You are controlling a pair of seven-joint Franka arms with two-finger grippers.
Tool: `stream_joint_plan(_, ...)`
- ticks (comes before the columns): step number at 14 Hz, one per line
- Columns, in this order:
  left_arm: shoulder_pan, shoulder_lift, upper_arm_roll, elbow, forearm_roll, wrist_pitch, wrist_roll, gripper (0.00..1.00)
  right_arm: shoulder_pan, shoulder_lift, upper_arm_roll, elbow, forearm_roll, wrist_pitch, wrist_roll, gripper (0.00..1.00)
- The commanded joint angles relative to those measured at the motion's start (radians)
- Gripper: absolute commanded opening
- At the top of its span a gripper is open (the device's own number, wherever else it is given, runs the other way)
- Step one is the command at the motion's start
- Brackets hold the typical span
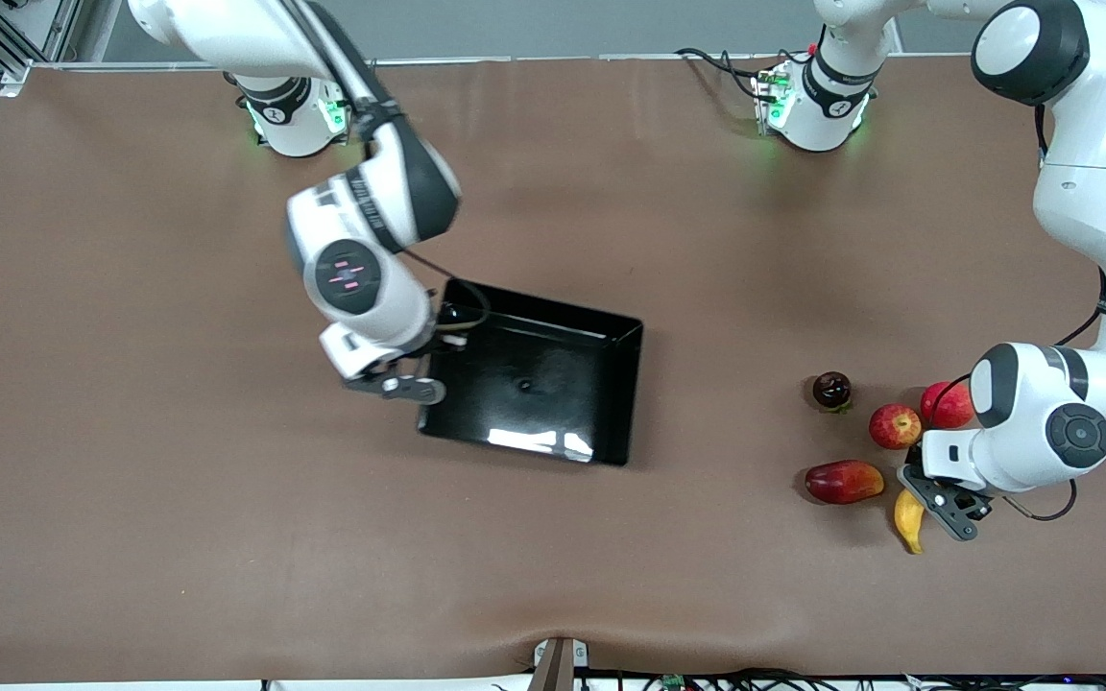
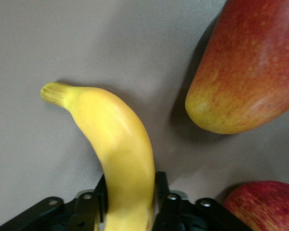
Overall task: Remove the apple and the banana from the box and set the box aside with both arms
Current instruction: 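Drag the black box away with the right gripper while the left gripper releases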
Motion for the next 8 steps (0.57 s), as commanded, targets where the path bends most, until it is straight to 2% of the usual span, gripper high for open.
stream_joint_plan(1,0.018,-0.043,-0.008,-0.034,-0.025,0.012,0.026,1.00,-0.089,-0.065,0.017,-0.029,0.003,-0.058,-0.086,0.00)
stream_joint_plan(4,0.018,-0.103,-0.041,-0.031,-0.048,0.006,0.005,1.00,-0.198,-0.108,0.017,-0.067,0.003,-0.100,-0.210,0.00)
stream_joint_plan(8,0.015,-0.201,-0.041,-0.032,-0.092,-0.013,-0.009,1.00,-0.359,-0.158,0.017,-0.138,0.003,-0.104,-0.415,0.00)
